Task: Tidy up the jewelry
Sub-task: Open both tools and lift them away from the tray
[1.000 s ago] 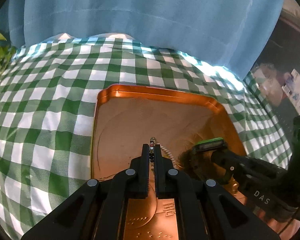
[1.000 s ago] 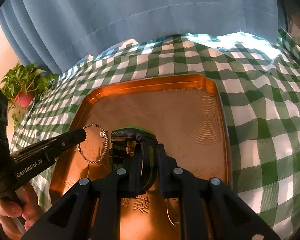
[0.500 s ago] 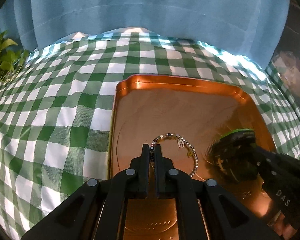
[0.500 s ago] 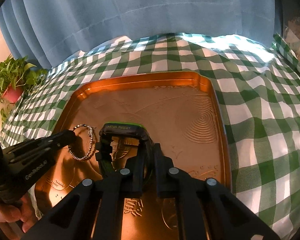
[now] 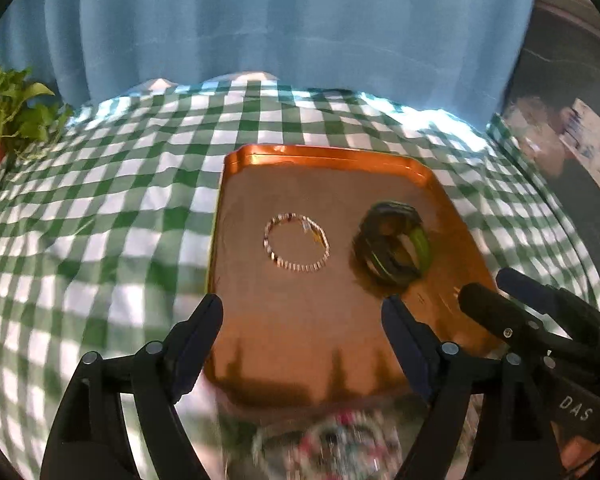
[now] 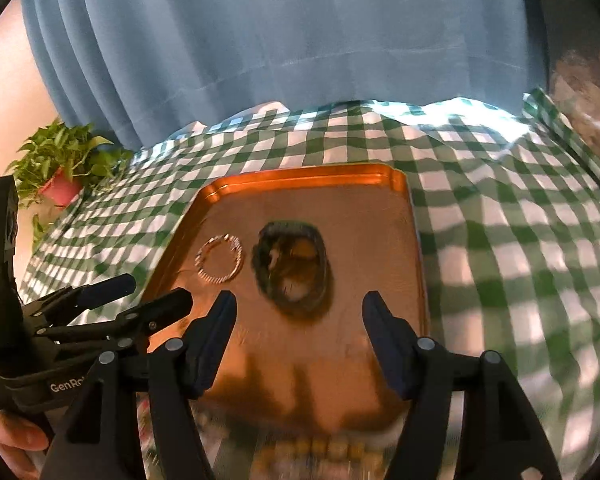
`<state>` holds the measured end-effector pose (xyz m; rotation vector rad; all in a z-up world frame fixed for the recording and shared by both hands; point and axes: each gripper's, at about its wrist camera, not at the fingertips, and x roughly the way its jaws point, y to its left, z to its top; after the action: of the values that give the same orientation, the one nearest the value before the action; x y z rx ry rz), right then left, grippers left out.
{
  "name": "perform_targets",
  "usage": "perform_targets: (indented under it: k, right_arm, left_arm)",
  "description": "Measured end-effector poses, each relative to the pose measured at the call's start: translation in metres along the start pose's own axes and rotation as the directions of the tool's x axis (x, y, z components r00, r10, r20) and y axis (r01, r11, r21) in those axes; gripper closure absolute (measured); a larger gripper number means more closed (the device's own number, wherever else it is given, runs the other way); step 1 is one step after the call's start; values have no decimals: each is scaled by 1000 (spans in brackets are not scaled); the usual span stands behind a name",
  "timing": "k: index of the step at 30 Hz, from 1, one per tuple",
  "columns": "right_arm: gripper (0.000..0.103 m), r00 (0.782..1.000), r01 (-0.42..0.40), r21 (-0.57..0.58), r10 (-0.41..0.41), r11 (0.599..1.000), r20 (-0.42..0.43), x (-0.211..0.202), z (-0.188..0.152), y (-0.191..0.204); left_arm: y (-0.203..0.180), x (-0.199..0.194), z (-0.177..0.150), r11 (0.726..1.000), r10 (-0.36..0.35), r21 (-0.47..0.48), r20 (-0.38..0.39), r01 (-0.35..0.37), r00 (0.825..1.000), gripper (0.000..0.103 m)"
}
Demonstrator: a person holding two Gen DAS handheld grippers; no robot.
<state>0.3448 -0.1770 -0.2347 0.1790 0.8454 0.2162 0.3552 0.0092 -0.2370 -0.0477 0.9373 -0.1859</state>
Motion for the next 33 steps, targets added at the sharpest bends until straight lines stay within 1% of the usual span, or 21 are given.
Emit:
perform_targets:
  k: [2, 5, 8, 10, 12, 14, 16, 19, 23, 26, 30, 32, 33]
  right_arm:
    - [40, 1000, -3, 4, 3, 1000, 6, -18, -13, 0]
    - [40, 1000, 1, -6, 0, 1000, 21, -53, -44, -2]
    - [36, 999, 17, -4, -16, 1000, 34, -79, -75, -6]
    - [35, 999, 25, 16, -25, 1000, 34, -94, -98, -10]
    - [35, 999, 26, 59, -29, 998, 40, -108, -115, -16]
    - [35, 998, 25, 85, -31, 996, 60, -123, -131, -18]
    - [35, 998, 25, 87, -30, 996, 60, -130, -140, -16]
    - [35, 998, 12, 71, -17, 997, 66, -144, -154, -11]
    - [35, 997, 13, 46, -17, 999, 82, -159, -162, 0]
    - [35, 995, 10, 23, -12, 1000, 96, -168, -162, 3]
    - [35, 995, -12, 28, 9, 1000, 102, -168, -157, 1]
    - [41, 994, -33, 34, 29, 999, 105, -165, -153, -1]
    - [50, 994, -36, 32, 33, 999, 100, -161, -150, -2]
  left_arm:
    - [-1, -22, -14, 1000, 0, -1, 12, 0, 1000, 21]
    - [-2, -53, -45, 1000, 4, -3, 9, -4, 1000, 20]
    - [0, -80, -75, 1000, 19, 2, 20, -19, 1000, 20]
    - [4, -97, -95, 1000, 25, -14, 37, -25, 999, 20]
    - [9, -112, -111, 999, 9, -38, 62, -7, 998, 20]
    - [13, -127, -125, 999, 10, -50, 82, -6, 997, 20]
    - [16, -140, -135, 999, 13, -52, 95, -8, 995, 20]
    - [19, -152, -146, 999, 21, -46, 99, -16, 995, 20]
    - [20, -160, -154, 999, 15, -50, 108, -9, 994, 20]
    - [18, -161, -152, 1000, 11, -27, 125, -8, 992, 20]
    - [17, -154, -145, 1000, 8, -6, 131, -7, 991, 20]
    - [17, -145, -139, 1000, -11, 6, 118, 10, 993, 23]
    - [16, -140, -135, 1000, -7, 17, 114, 5, 993, 25]
